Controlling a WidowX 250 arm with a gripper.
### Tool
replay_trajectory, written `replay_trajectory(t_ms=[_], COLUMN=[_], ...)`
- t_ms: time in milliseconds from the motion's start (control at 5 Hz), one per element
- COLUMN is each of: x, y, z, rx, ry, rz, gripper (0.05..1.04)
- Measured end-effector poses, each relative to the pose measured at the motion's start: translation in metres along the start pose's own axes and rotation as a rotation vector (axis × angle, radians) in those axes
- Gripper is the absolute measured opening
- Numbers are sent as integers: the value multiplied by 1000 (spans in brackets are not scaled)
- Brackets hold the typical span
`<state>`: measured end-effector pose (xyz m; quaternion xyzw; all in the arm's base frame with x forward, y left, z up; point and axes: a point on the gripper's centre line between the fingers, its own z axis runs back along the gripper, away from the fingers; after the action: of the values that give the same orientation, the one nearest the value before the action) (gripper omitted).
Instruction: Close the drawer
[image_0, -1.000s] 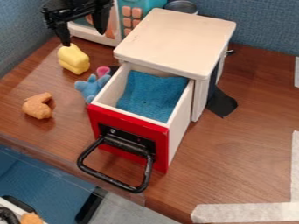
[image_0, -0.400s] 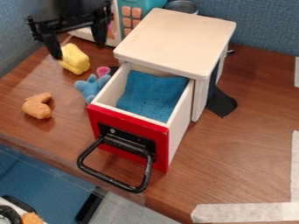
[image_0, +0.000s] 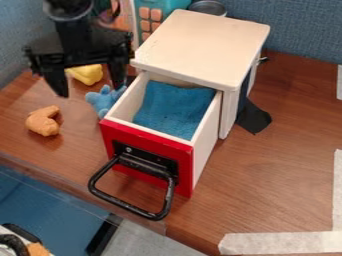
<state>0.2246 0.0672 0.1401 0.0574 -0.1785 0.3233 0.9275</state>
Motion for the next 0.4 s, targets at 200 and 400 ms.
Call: replay_trajectory(t_ms=[200,400], x=[-22,-35], y=[3,5], z=[10,18], rx=[-34,-71], ry=[13,30], rz=[-92,-172], gripper=[1001,1001])
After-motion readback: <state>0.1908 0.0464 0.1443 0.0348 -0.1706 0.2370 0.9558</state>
